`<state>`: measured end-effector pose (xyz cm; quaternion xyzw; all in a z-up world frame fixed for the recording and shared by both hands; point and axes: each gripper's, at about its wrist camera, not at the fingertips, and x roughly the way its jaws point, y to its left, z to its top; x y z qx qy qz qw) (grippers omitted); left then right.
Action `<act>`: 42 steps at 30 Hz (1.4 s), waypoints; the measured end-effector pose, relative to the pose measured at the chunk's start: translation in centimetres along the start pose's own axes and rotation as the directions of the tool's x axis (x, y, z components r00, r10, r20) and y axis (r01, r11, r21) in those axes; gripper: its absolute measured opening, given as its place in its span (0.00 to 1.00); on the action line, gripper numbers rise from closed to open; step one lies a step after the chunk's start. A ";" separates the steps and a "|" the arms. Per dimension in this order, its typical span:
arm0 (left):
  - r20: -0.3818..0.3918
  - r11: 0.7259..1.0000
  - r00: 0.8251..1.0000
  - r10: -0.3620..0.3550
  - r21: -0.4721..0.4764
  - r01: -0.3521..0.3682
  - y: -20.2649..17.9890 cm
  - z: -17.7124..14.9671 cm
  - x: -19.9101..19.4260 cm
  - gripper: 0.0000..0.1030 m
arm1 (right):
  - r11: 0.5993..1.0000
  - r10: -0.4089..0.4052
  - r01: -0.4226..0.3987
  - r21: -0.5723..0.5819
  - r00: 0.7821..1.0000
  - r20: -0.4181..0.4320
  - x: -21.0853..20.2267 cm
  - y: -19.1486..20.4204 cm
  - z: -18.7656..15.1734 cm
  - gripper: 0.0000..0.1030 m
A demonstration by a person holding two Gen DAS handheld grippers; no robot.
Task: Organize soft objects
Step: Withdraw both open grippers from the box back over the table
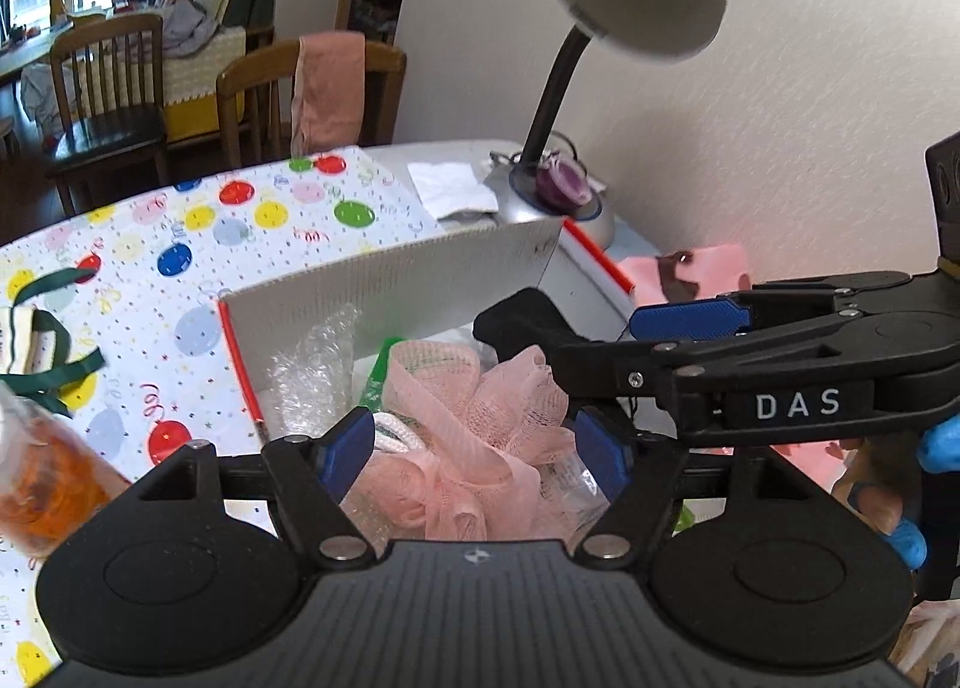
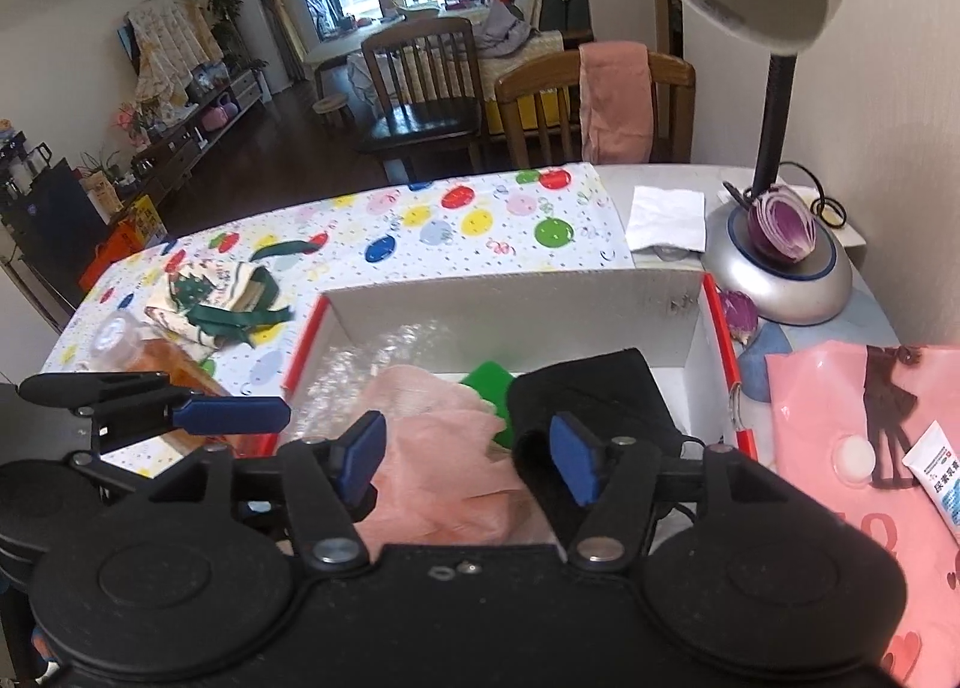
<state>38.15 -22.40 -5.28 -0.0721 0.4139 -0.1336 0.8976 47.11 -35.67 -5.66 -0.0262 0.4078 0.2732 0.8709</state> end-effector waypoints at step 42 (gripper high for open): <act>0.162 0.963 0.953 0.255 -0.136 -0.234 20.7 -10.8 -20.4 0.71 | 0.974 0.177 -0.172 -0.147 0.984 0.023 0.5 27.5 0.8 0.86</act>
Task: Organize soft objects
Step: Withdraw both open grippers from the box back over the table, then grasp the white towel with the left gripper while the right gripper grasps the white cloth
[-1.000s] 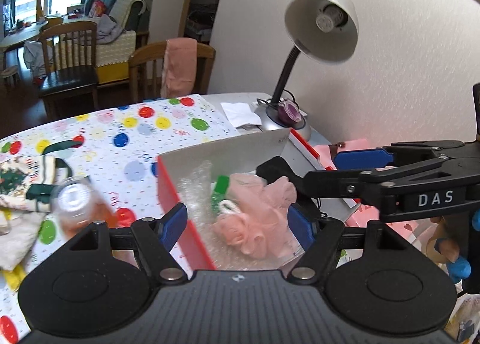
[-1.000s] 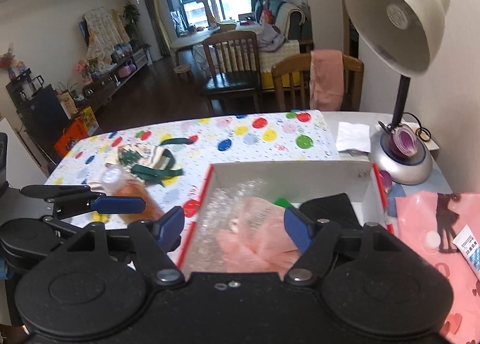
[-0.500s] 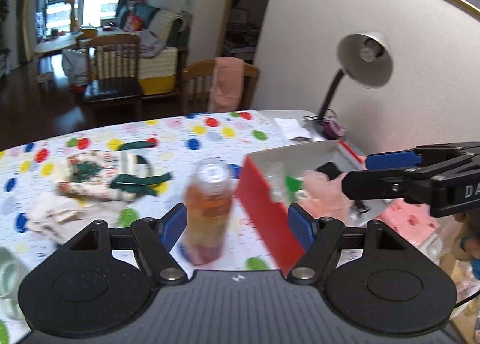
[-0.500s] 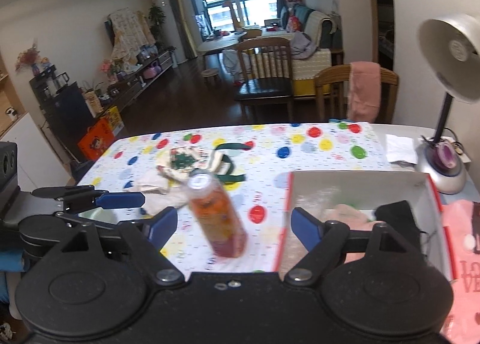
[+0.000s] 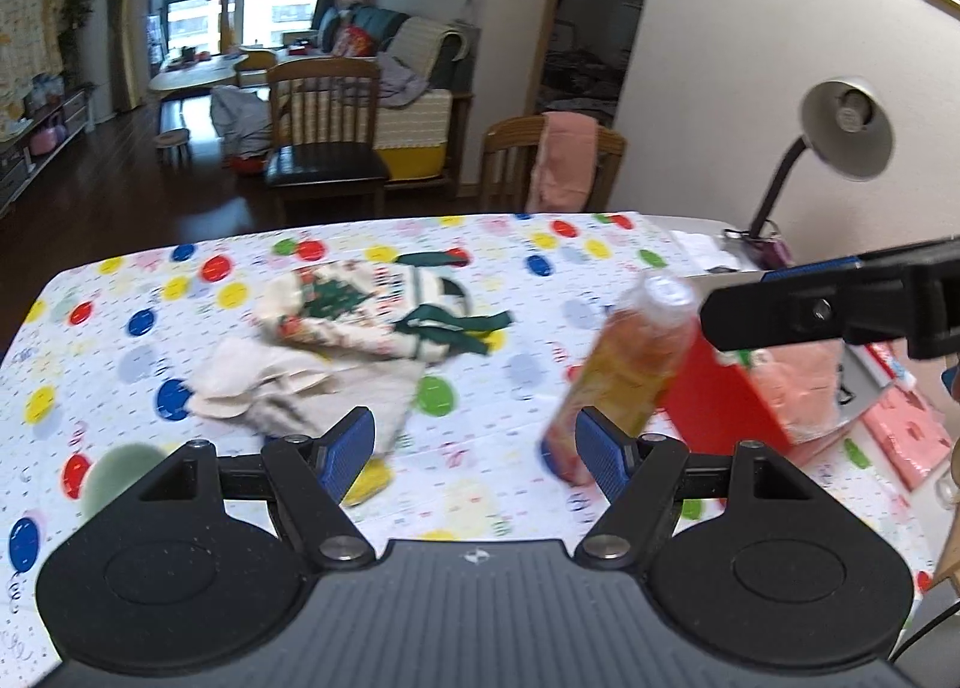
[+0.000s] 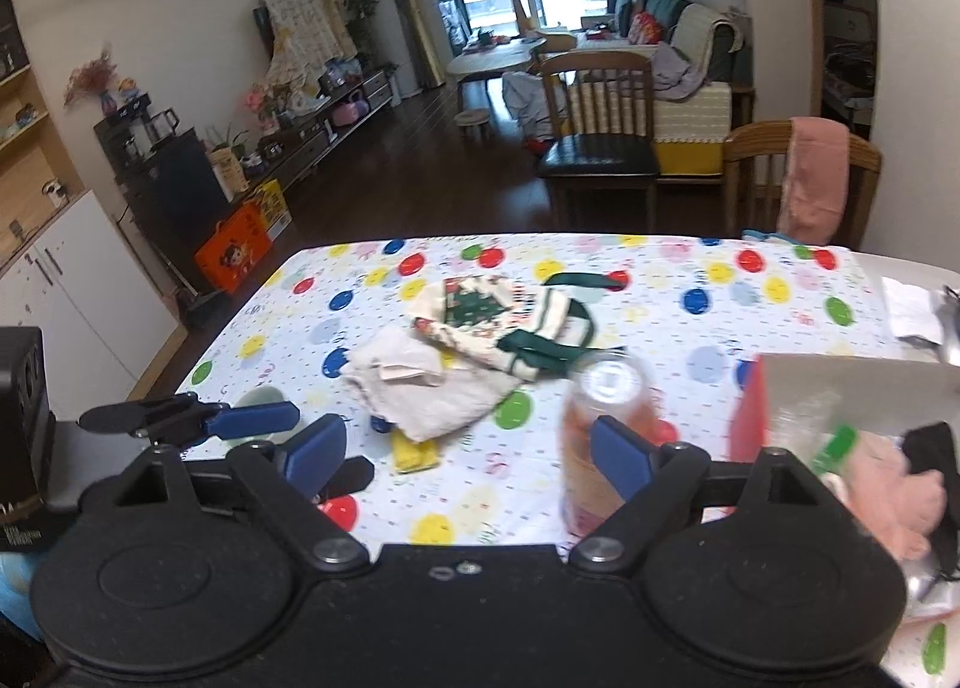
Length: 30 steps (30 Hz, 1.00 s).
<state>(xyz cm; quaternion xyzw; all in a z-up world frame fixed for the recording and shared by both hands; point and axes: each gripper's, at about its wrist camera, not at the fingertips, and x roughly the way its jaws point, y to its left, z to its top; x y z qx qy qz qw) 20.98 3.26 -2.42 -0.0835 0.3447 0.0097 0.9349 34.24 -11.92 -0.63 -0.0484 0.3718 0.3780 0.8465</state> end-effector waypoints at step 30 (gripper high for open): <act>0.020 0.989 0.997 0.074 -0.133 -0.071 7.8 -3.0 7.1 0.96 | 0.994 0.044 -0.073 -0.076 0.946 -0.322 21.9 6.4 6.6 0.94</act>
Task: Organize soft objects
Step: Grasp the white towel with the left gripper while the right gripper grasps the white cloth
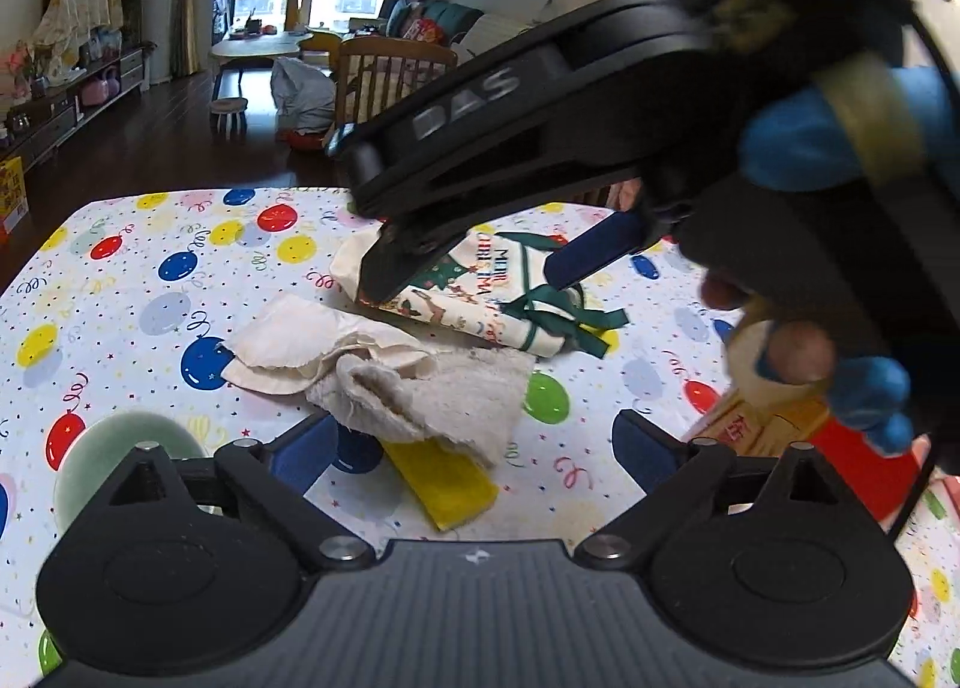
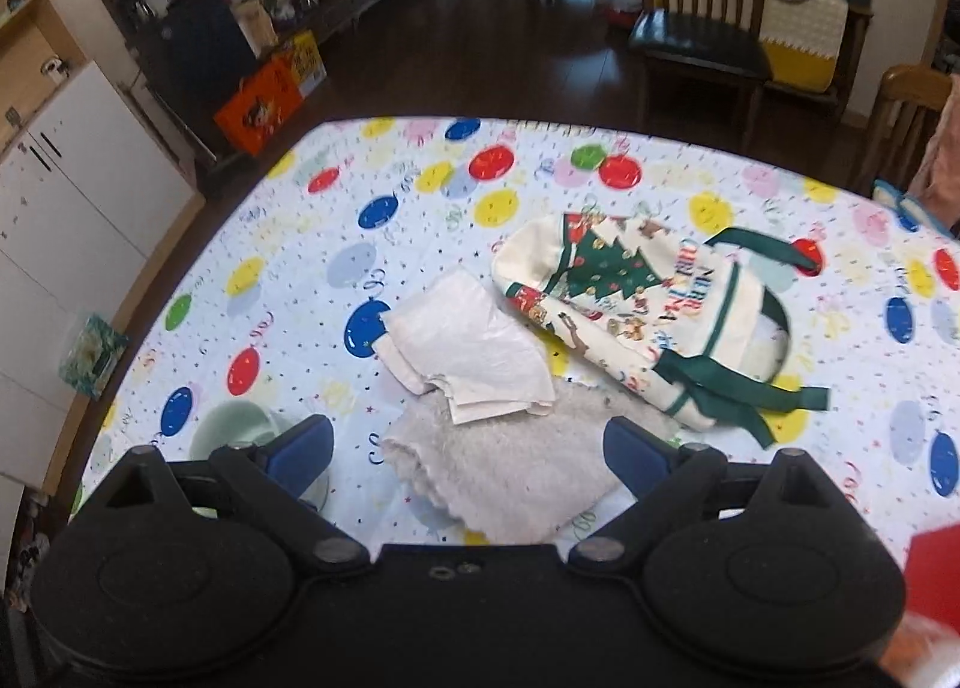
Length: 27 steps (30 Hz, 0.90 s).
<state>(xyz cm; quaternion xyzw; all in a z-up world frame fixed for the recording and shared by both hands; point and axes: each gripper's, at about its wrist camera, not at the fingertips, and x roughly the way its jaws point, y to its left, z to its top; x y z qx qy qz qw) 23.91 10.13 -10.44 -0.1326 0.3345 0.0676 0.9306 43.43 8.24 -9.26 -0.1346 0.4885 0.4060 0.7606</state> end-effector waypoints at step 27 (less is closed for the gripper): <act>-0.119 0.985 0.978 0.172 -0.002 -0.173 0.8 1.2 7.6 0.95 | 0.987 -0.051 0.014 -0.158 0.972 -0.229 12.9 1.0 3.9 0.88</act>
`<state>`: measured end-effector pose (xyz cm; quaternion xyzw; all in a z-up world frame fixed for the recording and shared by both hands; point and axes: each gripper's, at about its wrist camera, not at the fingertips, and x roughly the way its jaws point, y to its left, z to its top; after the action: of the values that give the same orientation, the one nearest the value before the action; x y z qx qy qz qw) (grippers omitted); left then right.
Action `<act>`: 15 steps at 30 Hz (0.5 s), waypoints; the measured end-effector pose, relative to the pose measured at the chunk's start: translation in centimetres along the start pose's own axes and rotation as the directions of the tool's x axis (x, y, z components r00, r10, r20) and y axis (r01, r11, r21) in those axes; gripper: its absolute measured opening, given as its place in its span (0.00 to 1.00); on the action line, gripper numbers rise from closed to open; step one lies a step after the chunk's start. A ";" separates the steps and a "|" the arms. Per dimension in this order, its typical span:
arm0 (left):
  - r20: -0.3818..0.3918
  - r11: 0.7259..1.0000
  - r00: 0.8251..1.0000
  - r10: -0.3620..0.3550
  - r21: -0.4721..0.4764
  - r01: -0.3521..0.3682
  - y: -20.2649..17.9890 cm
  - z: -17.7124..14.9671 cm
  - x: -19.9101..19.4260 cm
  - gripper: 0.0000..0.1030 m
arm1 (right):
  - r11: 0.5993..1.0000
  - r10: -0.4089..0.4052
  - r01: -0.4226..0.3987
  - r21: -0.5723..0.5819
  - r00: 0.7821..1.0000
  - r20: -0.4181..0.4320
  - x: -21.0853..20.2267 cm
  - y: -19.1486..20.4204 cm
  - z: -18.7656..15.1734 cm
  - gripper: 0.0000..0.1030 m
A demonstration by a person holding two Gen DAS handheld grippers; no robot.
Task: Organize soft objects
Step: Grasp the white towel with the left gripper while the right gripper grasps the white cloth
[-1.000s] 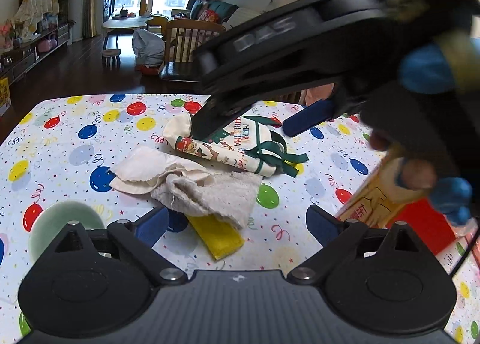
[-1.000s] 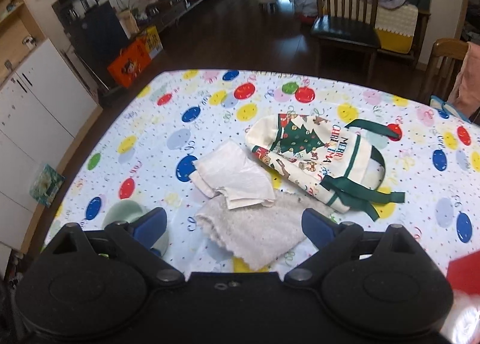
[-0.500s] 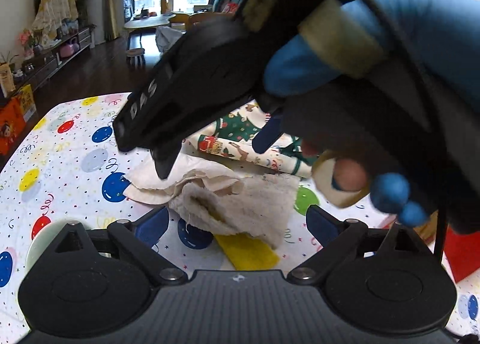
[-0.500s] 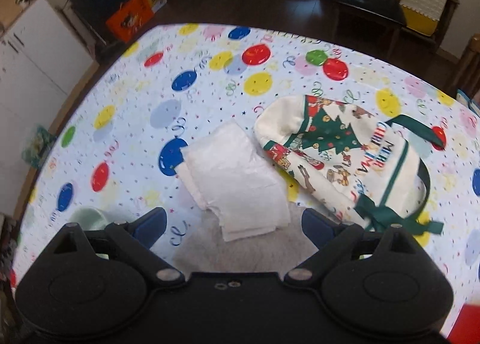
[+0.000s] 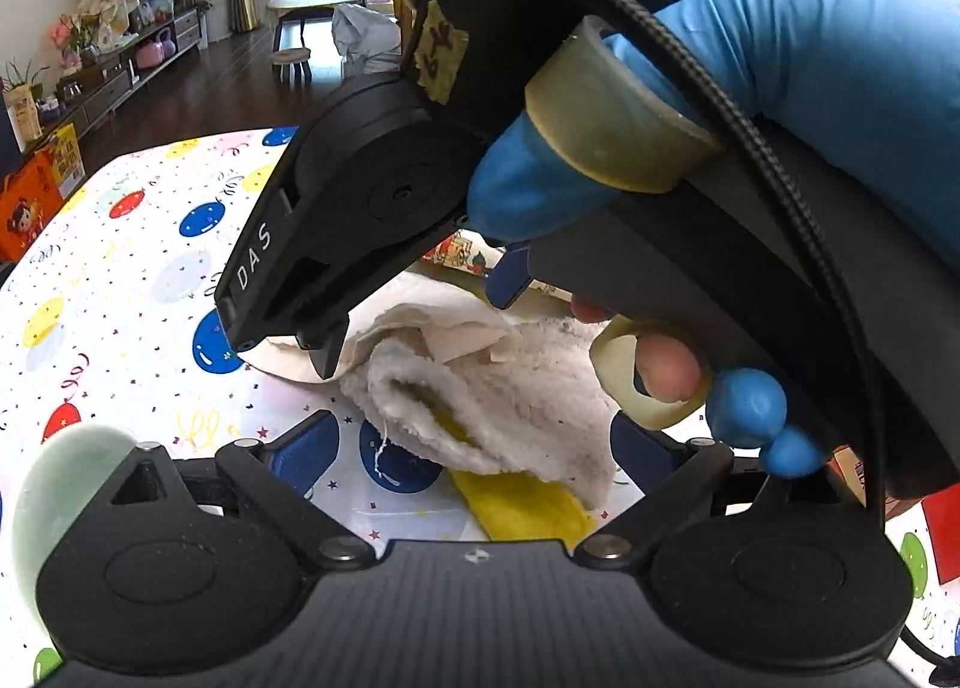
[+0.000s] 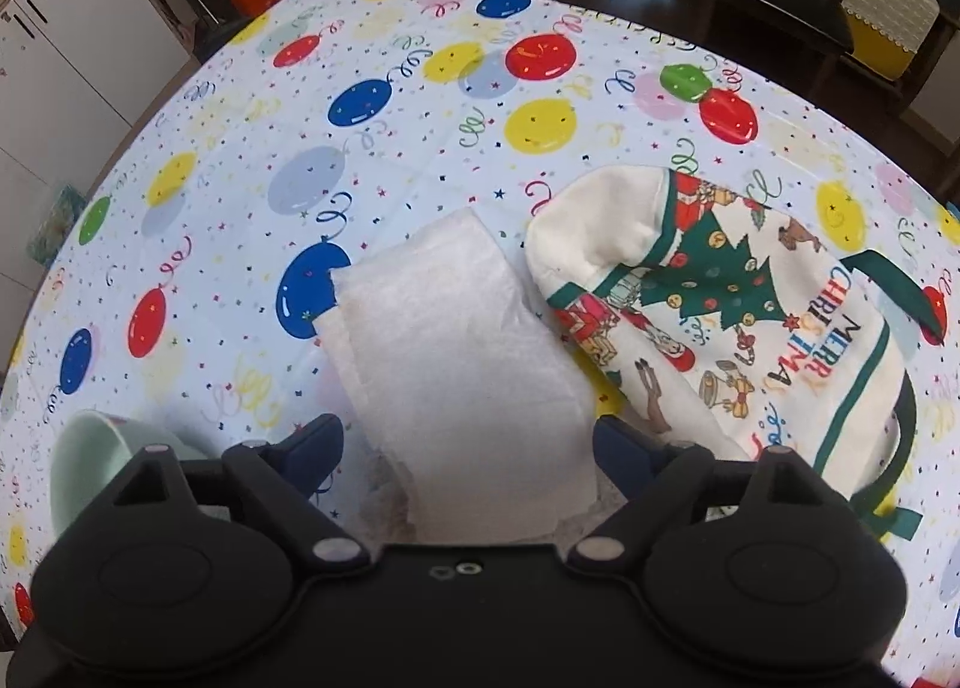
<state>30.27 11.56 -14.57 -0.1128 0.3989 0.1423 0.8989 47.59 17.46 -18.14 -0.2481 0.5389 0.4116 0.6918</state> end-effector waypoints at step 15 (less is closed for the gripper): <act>-0.051 0.996 0.998 -0.033 -0.084 0.029 1.2 0.5 1.5 0.33 | 0.995 0.020 -0.026 0.095 0.997 0.069 -0.8 -1.4 -0.5 0.27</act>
<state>31.13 13.11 -15.51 -0.1599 0.4144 0.1416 0.8847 48.44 16.10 -17.64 -0.1941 0.5369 0.4014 0.7162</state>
